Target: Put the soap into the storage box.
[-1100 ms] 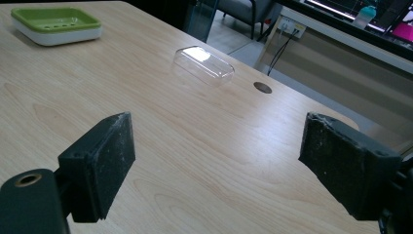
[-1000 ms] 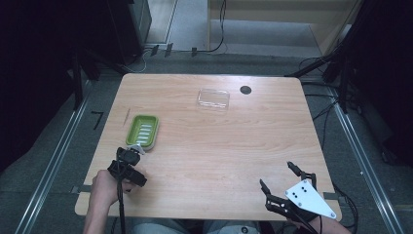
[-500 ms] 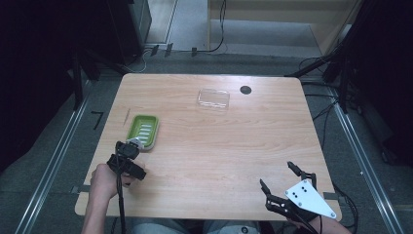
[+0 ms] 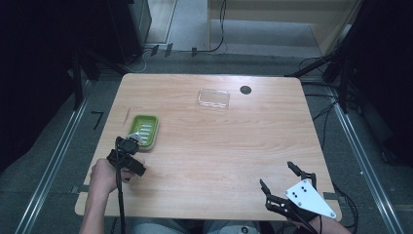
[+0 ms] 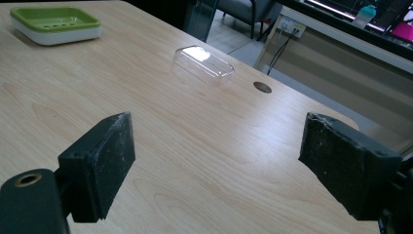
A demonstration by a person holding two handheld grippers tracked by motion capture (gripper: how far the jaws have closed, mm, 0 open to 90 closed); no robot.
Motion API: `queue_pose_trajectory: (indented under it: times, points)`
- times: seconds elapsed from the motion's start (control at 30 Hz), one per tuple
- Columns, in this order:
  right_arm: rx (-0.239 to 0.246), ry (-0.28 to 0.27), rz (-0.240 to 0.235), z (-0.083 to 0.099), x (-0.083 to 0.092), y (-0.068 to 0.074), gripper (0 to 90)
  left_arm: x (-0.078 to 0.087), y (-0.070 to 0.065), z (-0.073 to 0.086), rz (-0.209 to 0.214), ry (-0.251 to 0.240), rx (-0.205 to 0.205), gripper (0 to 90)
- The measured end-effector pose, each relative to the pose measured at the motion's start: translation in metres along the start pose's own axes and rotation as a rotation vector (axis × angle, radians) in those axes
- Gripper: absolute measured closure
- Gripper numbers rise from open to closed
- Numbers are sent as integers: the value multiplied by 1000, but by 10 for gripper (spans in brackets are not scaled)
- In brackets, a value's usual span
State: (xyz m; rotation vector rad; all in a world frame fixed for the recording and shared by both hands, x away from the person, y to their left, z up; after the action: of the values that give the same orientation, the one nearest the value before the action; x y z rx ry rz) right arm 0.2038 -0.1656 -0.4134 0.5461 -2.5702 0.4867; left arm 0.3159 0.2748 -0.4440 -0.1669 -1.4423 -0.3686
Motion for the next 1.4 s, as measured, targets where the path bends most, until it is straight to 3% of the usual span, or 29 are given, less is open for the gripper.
queue_pose_trajectory:
  times: [0.9,1.4]
  points:
    - [3,3,-2,0,0,0,133,20,6,-24,10,-38,12,339]
    - [2,6,-4,0,-1,0,133,23,10,-37,17,-37,-4,339]
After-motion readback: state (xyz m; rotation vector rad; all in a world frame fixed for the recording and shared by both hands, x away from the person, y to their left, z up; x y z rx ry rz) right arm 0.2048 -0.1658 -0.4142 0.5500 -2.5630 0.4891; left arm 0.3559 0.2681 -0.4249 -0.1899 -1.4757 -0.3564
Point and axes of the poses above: each handheld gripper's, and its own axes: x roughly backward along the jaws, z roughly out of its underside, y roughly to its left, the point moved 3 cm from there along -x, roughly forward along the jaws, and after that the axes turned 12 degrees about y, right-handed, at the moved point
